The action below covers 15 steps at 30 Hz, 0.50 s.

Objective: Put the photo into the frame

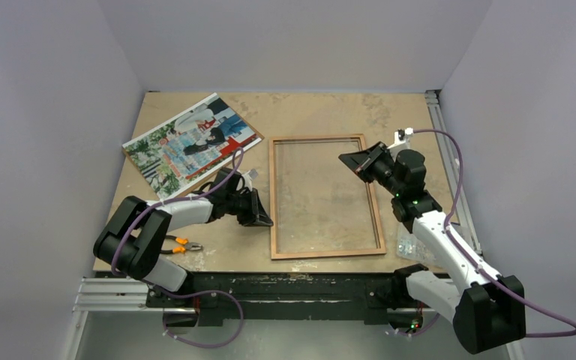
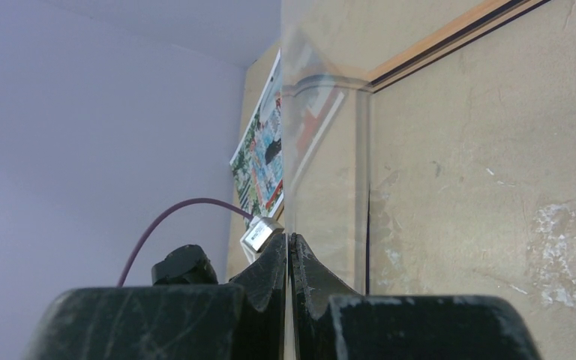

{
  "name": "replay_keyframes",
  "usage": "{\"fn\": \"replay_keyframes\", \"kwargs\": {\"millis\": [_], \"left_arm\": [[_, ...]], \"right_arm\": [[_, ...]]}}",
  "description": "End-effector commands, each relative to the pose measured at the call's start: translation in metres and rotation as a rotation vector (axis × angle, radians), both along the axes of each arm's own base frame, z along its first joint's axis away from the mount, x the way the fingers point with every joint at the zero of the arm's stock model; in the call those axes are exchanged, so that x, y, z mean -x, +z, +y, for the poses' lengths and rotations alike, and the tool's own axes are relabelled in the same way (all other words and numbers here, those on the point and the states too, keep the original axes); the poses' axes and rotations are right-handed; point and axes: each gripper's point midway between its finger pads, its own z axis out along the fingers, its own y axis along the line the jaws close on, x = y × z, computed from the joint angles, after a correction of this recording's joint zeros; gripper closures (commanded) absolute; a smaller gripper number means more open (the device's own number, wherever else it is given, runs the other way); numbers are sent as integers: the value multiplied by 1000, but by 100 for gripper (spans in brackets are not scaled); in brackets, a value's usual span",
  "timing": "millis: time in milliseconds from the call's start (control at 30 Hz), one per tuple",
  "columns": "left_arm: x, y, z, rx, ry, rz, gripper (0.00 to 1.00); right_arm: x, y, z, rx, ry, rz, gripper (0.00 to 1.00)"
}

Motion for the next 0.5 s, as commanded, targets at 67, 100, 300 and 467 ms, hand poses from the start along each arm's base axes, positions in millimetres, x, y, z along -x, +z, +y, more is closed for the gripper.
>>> {"fn": "replay_keyframes", "kwargs": {"millis": [67,100,300,467], "left_arm": [[27,-39,25,-149,14,100,99],[27,-39,25,-149,13,99,100],[27,-39,25,-149,14,100,100],[27,-40,25,-149,13,103,100]], "right_arm": [[-1,31,8,-78,37,-72,100],[-1,32,8,-78,38,-75,100],[-2,25,10,-64,50,-64,100],[-3,17,9,-49,46,-52,100]]}}
